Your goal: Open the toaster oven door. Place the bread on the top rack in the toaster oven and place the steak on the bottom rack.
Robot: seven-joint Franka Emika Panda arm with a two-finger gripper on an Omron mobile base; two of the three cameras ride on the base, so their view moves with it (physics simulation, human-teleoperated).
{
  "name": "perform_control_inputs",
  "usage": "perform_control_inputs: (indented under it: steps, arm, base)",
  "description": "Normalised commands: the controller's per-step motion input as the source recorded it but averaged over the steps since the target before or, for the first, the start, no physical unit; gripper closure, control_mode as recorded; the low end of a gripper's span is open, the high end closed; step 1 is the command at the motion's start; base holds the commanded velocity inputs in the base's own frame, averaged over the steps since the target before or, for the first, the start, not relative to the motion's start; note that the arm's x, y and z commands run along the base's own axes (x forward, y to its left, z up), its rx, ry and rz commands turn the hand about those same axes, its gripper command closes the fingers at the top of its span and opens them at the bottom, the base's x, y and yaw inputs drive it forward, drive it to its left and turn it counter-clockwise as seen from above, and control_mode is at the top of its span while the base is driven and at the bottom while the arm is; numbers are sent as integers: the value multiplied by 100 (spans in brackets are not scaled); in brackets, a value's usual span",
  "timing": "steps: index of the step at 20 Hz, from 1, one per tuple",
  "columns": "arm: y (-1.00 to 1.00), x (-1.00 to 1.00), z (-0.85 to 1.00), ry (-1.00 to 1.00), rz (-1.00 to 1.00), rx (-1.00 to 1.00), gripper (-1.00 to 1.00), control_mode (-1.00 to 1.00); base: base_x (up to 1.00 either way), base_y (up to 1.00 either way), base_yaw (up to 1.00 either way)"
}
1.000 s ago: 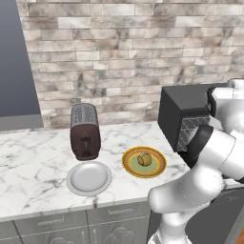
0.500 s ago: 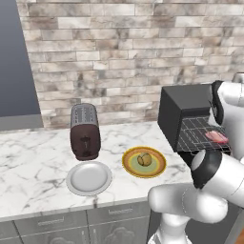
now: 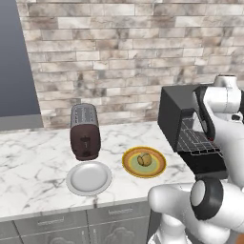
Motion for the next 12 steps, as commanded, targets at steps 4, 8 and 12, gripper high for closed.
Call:
perform_control_inputs:
  steps: [4,8,12]
  arm:
    - [65,-3,0,0,29,0,100,-100]
    - [70,1,0,-2,29,0,-100,-100]
    - [67,6,0,-5,28,0,-100,-100]
  base:
    - [0,0,0]
    - [0,0,0]
    - [0,0,0]
